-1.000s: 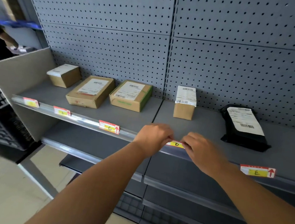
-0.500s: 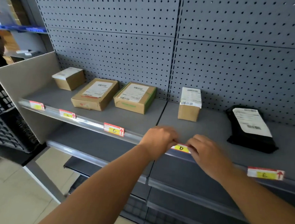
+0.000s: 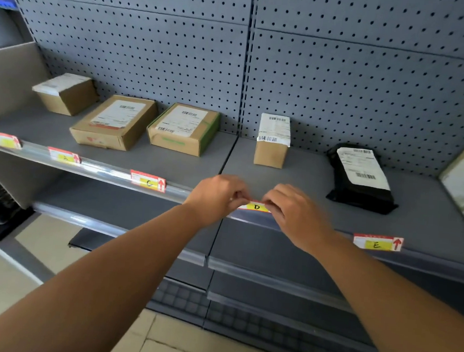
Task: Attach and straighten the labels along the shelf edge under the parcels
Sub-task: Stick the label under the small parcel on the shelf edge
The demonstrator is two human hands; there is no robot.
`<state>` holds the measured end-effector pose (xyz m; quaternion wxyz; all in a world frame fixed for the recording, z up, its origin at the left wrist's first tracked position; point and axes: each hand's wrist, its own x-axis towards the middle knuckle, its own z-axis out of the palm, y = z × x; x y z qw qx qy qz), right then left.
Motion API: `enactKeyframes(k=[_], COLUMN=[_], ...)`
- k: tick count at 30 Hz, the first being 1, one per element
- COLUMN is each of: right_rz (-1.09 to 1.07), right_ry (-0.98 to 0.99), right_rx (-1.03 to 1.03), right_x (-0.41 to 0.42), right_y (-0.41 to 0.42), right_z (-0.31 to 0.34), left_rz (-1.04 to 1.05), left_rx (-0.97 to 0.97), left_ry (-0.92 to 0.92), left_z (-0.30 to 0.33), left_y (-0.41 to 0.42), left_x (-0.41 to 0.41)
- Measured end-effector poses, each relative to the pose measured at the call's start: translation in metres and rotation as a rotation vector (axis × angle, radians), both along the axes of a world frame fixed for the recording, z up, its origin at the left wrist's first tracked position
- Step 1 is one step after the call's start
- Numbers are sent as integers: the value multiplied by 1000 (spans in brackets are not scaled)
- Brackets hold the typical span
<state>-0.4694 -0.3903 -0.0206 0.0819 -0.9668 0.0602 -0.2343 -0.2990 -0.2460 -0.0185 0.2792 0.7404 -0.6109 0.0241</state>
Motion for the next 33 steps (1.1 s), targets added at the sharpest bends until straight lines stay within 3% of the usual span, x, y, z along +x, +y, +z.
enactKeyframes(k=[16, 33], right_rz=[-20, 11], right_ry=[72, -5], right_rx=[90, -109], right_x=[13, -14], right_y=[14, -2], right_z=[-4, 5], left_rz=[-36, -52], left_rx=[53, -23], left_ry=[-59, -124], left_z=[1, -2], left_y=[9, -12], left_x=[20, -3])
